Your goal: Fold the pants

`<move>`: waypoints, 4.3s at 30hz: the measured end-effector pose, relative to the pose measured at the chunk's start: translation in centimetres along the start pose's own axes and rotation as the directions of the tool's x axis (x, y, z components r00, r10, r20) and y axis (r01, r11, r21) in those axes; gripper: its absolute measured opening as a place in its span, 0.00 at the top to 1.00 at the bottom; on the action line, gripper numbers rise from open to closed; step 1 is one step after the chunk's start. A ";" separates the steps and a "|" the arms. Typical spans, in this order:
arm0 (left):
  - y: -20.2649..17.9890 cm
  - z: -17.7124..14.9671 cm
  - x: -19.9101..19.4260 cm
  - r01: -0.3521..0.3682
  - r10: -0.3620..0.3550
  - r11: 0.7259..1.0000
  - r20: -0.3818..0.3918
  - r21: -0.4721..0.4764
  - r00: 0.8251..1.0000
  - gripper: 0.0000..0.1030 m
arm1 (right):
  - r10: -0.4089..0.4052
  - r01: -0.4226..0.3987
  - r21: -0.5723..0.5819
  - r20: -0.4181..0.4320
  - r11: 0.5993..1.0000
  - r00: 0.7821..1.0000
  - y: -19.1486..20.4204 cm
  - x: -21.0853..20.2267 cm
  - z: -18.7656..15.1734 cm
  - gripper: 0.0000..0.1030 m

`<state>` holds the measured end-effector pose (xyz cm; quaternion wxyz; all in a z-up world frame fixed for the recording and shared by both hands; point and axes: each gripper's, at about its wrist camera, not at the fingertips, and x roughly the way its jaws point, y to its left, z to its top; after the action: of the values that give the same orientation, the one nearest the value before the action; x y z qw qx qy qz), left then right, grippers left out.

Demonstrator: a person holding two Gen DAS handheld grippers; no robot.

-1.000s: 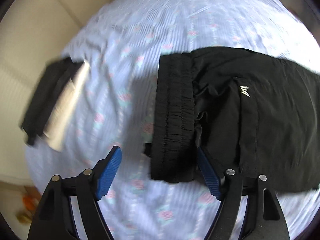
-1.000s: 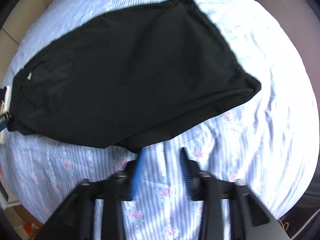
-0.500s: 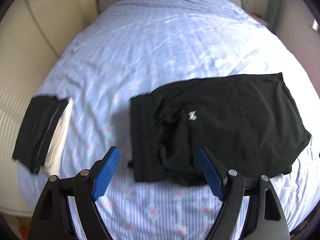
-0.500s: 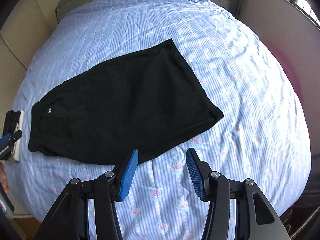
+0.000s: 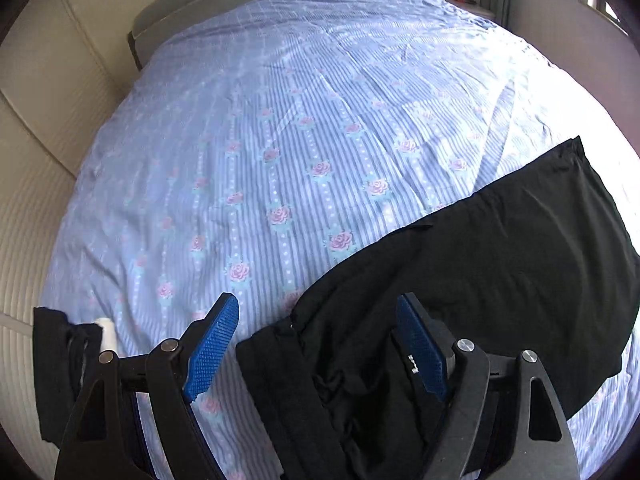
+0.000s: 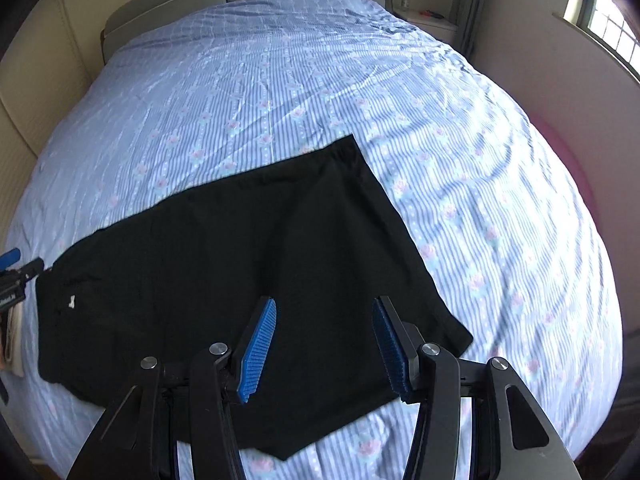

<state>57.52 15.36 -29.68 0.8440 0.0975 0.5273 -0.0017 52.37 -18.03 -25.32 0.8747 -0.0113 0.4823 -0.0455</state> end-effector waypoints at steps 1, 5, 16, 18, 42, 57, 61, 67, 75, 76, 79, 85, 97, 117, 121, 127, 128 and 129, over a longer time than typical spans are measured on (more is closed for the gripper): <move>-0.2 0.3 0.6 -0.001 0.001 1.000 -0.005 0.019 1.000 0.22 | -0.002 0.002 -0.009 0.009 1.000 1.000 -0.1 0.9 1.4 0.50; -2.1 1.7 2.6 0.035 -0.031 0.995 -0.041 0.091 0.999 0.22 | -0.014 0.018 -0.078 0.058 0.997 0.998 -0.6 4.7 6.9 0.50; -5.9 5.9 5.3 0.118 -0.116 0.992 -0.050 0.040 0.992 0.22 | 0.114 -0.118 -0.063 -0.074 0.991 0.991 -4.2 14.4 15.0 0.51; -6.1 5.9 6.0 0.108 -0.106 0.993 -0.067 0.039 0.992 0.22 | 0.129 -0.137 -0.064 -0.112 0.989 0.985 -4.1 15.5 15.1 0.58; -3.2 4.0 2.2 -0.007 0.008 0.999 0.025 -0.034 1.000 0.22 | -0.254 0.276 -0.193 0.131 0.942 0.958 -2.9 10.7 16.4 0.26; 6.3 -10.1 -6.4 0.155 -0.158 0.955 0.010 -0.252 0.987 0.07 | 0.068 -0.050 -0.280 0.058 0.959 0.996 8.2 -5.3 2.7 0.26; 8.6 -12.4 -3.6 0.280 -0.316 0.889 -0.040 -0.362 0.948 0.07 | 0.057 -0.064 -0.190 -0.043 0.980 0.997 9.7 -6.2 -1.2 0.26; 9.2 -13.8 1.7 0.426 -0.505 0.811 -0.114 -0.400 0.855 0.10 | 0.064 -0.083 -0.146 -0.132 0.986 0.989 13.7 -6.8 -4.6 0.26; 9.4 -12.7 6.1 0.582 -0.670 0.703 -0.106 -0.409 0.735 0.25 | 0.055 -0.095 -0.199 -0.200 0.975 0.978 18.4 -7.0 -7.6 0.26; 9.3 -12.5 6.5 0.594 -0.681 0.693 -0.101 -0.409 0.725 0.26 | 0.052 -0.095 -0.203 -0.210 0.975 0.976 18.8 -7.0 -7.9 0.26; 9.2 -12.2 7.6 0.630 -0.712 0.662 -0.078 -0.406 0.698 0.29 | 0.032 -0.087 -0.229 -0.232 0.969 0.972 20.1 -7.1 -8.8 0.26; 9.4 -12.4 9.2 0.710 -0.797 0.521 0.028 -0.474 0.603 0.35 | 0.008 -0.061 -0.233 -0.220 0.971 0.975 20.8 -7.1 -8.6 0.26; 7.4 -10.4 8.8 0.755 -0.872 0.381 0.065 -0.534 0.486 0.66 | -0.002 -0.033 -0.191 -0.182 0.981 0.983 19.5 -7.3 -7.0 0.26; -2.7 -0.2 -9.0 0.453 -0.558 0.707 -0.033 -0.543 0.829 0.77 | 0.177 -0.174 0.088 -0.028 0.981 0.984 6.2 -14.1 -7.3 0.31; -7.3 3.8 -11.5 0.393 -0.475 0.786 -0.060 -0.477 0.878 0.77 | 0.178 -0.179 0.122 0.021 0.976 0.984 1.4 -15.3 -7.3 0.31; -13.8 7.6 -13.1 0.313 -0.385 0.850 -0.096 -0.424 0.918 0.78 | 0.180 -0.190 0.170 0.071 0.967 0.981 -6.2 -16.7 -6.2 0.34; -14.8 8.3 -12.9 0.297 -0.369 0.857 -0.100 -0.421 0.924 0.78 | 0.175 -0.186 0.176 0.076 0.967 0.982 -7.3 -16.8 -6.1 0.34; -15.8 8.5 -12.7 0.284 -0.356 0.861 -0.103 -0.422 0.929 0.78 | 0.167 -0.178 0.179 0.079 0.968 0.983 -8.5 -16.8 -5.8 0.34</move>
<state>57.82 -2.85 -17.34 0.7834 -0.1662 0.5983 -0.0259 37.98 -24.78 -13.67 0.8875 0.1105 0.4472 -0.0135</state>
